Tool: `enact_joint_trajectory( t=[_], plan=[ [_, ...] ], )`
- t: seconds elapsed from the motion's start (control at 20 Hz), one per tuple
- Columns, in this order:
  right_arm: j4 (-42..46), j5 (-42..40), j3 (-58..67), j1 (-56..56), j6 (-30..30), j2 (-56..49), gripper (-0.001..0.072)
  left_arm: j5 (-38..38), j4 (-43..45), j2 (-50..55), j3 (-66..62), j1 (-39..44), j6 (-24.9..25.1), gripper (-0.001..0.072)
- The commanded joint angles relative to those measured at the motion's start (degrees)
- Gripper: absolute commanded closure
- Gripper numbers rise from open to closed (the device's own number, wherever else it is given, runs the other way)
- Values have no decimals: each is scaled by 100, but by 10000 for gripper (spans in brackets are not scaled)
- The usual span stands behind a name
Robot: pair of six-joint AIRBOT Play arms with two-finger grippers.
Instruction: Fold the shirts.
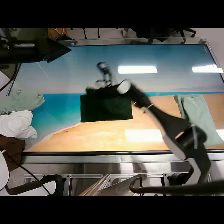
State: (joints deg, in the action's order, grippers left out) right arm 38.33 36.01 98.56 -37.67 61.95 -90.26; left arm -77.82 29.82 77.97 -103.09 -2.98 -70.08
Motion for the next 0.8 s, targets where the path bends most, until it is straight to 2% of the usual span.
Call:
enact_joint_trajectory(
  t=[0.0, 0.15, 0.4, 0.45, 0.5, 0.55, 0.75],
  plan=[
    [197, -1340, 9, -824, -452, -459, 233, -26, -59, -293, 614, -157, 278, 695],
    [737, -42, 9, -236, -247, 7, 232, -26, -153, -291, 911, -157, 356, 695],
    [1502, 2024, 7, 1604, 970, 855, 229, -24, -146, -289, 951, -160, 365, 694],
    [1650, 2347, 7, 2004, 1241, 894, 211, -24, -149, -291, 951, -157, 365, 695],
    [1696, 2667, 0, 2365, 1475, 872, 87, -24, -146, -291, 951, -157, 365, 694],
    [1703, 2953, -4, 2638, 1604, 793, 23, -31, -146, -291, 951, -157, 365, 694],
    [1696, 3587, -4, 3230, 1827, 173, 24, -37, -144, -291, 951, -157, 365, 694]
  ],
)
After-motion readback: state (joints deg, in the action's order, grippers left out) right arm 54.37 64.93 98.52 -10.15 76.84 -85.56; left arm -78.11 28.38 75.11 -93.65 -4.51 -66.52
